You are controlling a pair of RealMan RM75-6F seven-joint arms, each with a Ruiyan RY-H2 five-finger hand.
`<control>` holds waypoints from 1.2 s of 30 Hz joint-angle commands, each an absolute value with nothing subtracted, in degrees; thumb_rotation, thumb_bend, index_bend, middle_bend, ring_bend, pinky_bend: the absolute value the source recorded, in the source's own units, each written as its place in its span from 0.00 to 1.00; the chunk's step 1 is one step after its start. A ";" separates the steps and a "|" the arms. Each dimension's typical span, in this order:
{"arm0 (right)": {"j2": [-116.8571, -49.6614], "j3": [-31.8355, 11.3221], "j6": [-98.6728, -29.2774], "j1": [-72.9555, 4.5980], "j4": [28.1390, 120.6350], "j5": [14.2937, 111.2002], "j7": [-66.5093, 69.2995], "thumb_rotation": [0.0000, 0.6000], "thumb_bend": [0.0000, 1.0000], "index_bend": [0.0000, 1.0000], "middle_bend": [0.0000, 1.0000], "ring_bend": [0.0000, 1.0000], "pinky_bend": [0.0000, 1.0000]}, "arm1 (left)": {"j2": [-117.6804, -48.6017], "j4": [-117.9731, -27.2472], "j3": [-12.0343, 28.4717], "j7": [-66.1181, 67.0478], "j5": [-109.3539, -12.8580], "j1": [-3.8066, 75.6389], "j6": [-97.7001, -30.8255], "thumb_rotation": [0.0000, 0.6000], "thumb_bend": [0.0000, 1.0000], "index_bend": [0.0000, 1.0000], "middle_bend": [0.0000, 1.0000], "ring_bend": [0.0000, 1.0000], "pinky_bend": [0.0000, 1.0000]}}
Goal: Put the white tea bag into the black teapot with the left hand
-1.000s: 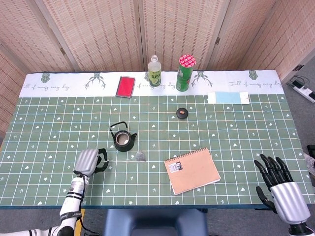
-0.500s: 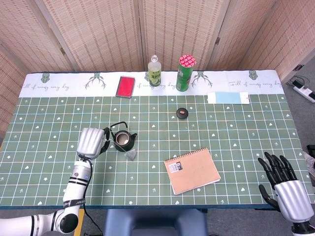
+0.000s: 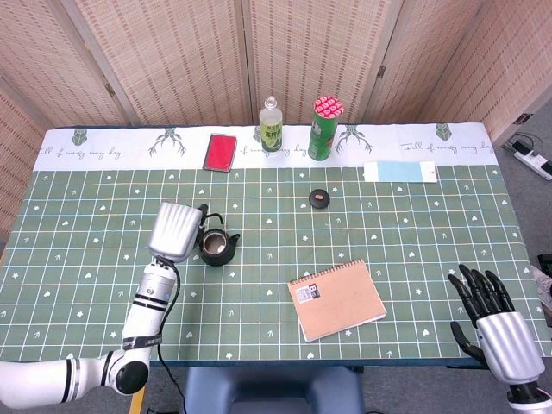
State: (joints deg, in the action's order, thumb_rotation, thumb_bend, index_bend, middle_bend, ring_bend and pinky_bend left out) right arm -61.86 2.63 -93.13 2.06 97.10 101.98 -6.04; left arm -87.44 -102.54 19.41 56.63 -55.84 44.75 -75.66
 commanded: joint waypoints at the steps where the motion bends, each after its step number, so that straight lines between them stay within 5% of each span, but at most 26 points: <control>1: -61.62 2.49 -93.04 1.98 97.20 101.54 -5.31 1.00 0.45 0.00 0.00 0.00 0.00 | -86.98 -101.46 19.76 58.14 -55.49 46.14 -75.15 1.00 0.40 0.66 1.00 1.00 1.00; 15: -60.95 2.14 -91.42 1.21 97.52 99.45 -3.64 1.00 0.45 0.00 0.00 0.00 0.00 | -85.49 -101.00 21.13 61.49 -52.72 51.20 -74.60 1.00 0.40 0.66 1.00 1.00 1.00; 36: -61.11 2.79 -95.93 3.15 96.84 102.61 -3.86 1.00 0.45 0.00 0.00 0.00 0.00 | -86.07 -104.79 13.06 59.06 -53.60 48.19 -79.23 1.00 0.40 0.66 1.00 1.00 1.00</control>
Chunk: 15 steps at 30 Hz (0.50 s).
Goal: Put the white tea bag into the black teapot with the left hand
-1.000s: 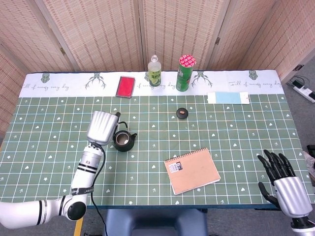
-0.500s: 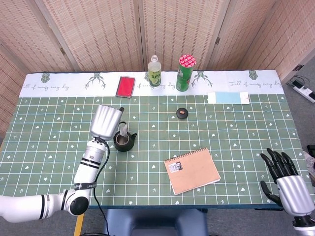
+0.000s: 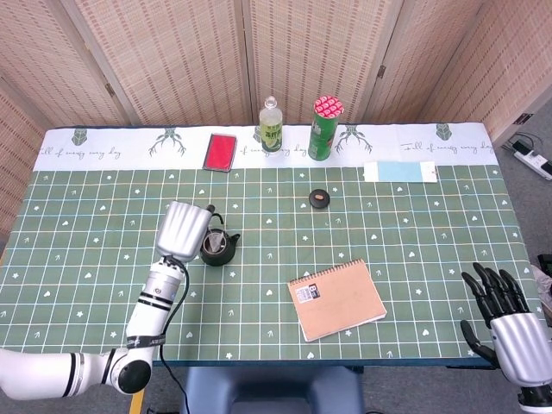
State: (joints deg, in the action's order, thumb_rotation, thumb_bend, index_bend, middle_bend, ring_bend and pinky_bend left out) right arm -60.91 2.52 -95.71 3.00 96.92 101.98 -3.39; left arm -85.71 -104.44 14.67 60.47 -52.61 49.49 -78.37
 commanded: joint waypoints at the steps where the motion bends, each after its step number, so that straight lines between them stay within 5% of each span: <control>1: -61.20 2.87 -96.07 3.23 96.82 102.88 -4.10 1.00 0.45 0.00 0.00 0.00 0.00 | -86.12 -104.83 12.39 58.49 -54.08 47.65 -79.56 1.00 0.40 0.66 1.00 1.00 1.00; 15: -62.45 4.02 -96.79 3.94 96.56 106.10 -7.38 1.00 0.45 0.00 0.00 0.00 0.00 | -89.37 -102.67 3.65 46.19 -63.59 38.98 -82.92 1.00 0.40 0.66 1.00 1.00 1.00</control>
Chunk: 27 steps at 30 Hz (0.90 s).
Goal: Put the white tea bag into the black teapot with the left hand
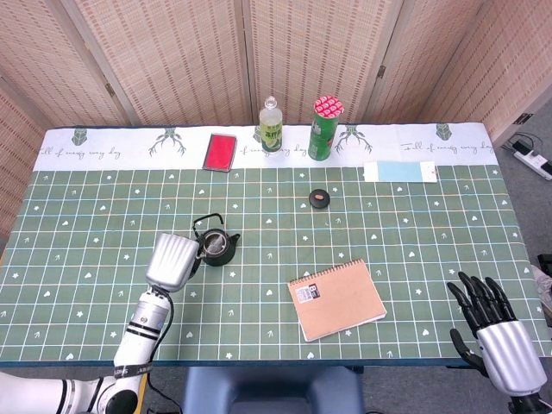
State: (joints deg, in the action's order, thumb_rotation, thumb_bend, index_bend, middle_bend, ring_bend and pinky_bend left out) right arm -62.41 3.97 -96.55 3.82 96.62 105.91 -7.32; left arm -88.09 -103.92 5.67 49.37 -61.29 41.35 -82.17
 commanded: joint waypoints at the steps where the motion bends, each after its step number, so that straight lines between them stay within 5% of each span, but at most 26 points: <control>1: -62.44 4.04 -97.00 4.03 96.51 106.22 -7.38 1.00 0.45 0.00 0.00 0.00 0.00 | -89.60 -102.60 3.17 45.41 -64.23 38.33 -83.25 1.00 0.40 0.66 1.00 1.00 1.00; 11: -62.58 4.41 -98.64 4.77 96.02 107.95 -7.62 1.00 0.45 0.00 0.00 0.00 0.00 | -90.84 -104.58 -3.32 42.48 -71.22 30.87 -87.54 1.00 0.40 0.58 1.00 1.00 1.00; 16: -62.83 4.50 -99.04 5.06 95.92 108.52 -8.19 1.00 0.45 0.00 0.00 0.00 0.00 | -91.10 -105.88 -3.93 40.73 -69.99 27.89 -87.20 1.00 0.39 0.22 1.00 1.00 1.00; 19: -62.94 4.57 -99.07 5.14 95.90 108.82 -8.52 1.00 0.45 0.00 0.00 0.00 0.00 | -91.87 -104.83 -3.48 38.68 -70.08 26.83 -86.59 1.00 0.27 0.02 1.00 1.00 1.00; 22: -62.97 4.58 -99.40 5.32 95.89 109.07 -8.66 1.00 0.45 0.00 0.00 0.00 0.00 | -92.14 -103.32 -3.27 36.41 -70.11 25.92 -85.50 1.00 0.19 0.00 1.00 1.00 1.00; 27: -62.94 4.47 -99.85 5.50 95.72 109.10 -8.33 1.00 0.45 0.00 0.00 0.00 0.00 | -91.44 -103.09 -3.05 34.38 -71.39 24.43 -85.37 1.00 0.17 0.00 1.00 1.00 1.00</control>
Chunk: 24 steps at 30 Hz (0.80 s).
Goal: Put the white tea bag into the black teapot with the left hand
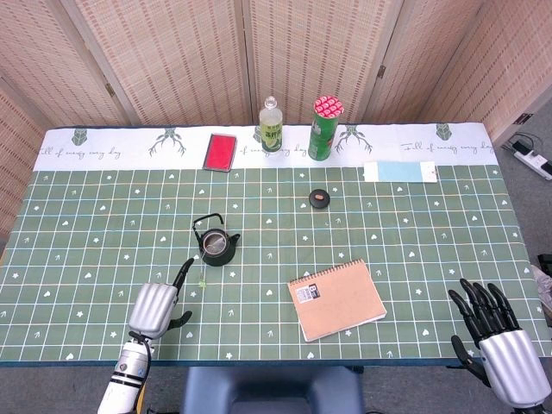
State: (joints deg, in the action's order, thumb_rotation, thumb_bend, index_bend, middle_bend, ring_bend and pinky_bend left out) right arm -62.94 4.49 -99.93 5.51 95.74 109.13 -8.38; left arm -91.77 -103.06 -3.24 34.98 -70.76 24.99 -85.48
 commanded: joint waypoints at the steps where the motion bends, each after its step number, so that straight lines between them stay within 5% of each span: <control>1: -62.96 4.49 -99.64 5.44 95.72 109.11 -8.40 1.00 0.45 0.00 0.00 0.00 0.00 | -91.14 -103.36 -2.93 34.25 -71.87 24.24 -85.35 1.00 0.17 0.00 1.00 1.00 1.00; 6: -62.98 4.58 -99.53 5.47 95.84 109.40 -8.68 1.00 0.45 0.00 0.00 0.00 0.00 | -87.58 -107.78 -3.12 34.41 -74.06 23.24 -85.55 1.00 0.17 0.00 1.00 1.00 1.00; 8: -62.85 4.54 -100.09 5.66 95.81 109.51 -8.34 1.00 0.45 0.00 0.00 0.00 0.00 | -84.99 -110.23 -3.87 34.05 -75.33 22.29 -86.41 1.00 0.17 0.00 0.96 0.93 0.99; 10: -62.67 4.52 -100.76 5.87 95.68 109.66 -7.83 1.00 0.45 0.00 0.00 0.00 0.00 | -80.77 -113.63 -5.67 33.52 -75.80 20.78 -86.98 1.00 0.17 0.00 0.74 0.66 0.82; 13: -62.55 4.53 -101.20 6.04 95.51 109.80 -7.39 1.00 0.45 0.00 0.00 0.00 0.00 | -73.34 -118.57 -8.83 30.04 -76.28 18.77 -86.66 1.00 0.17 0.00 0.30 0.24 0.33; 15: -62.53 4.54 -101.16 6.06 95.51 109.82 -7.35 1.00 0.45 0.00 0.00 0.00 0.00 | -68.77 -119.75 -11.21 26.89 -79.73 16.96 -87.96 1.00 0.17 0.00 0.18 0.14 0.21; 20: -62.68 4.11 -100.33 6.09 95.93 108.12 -7.61 1.00 0.45 0.00 0.00 0.00 0.00 | -63.83 -114.14 -15.92 21.86 -94.00 9.43 -98.65 1.00 0.17 0.02 0.12 0.05 0.02; 24: -62.90 3.77 -98.62 5.73 96.52 106.41 -8.29 1.00 0.45 0.00 0.00 0.00 0.00 | -64.47 -109.88 -16.76 22.00 -95.51 3.54 -103.80 1.00 0.17 0.03 0.10 0.00 0.00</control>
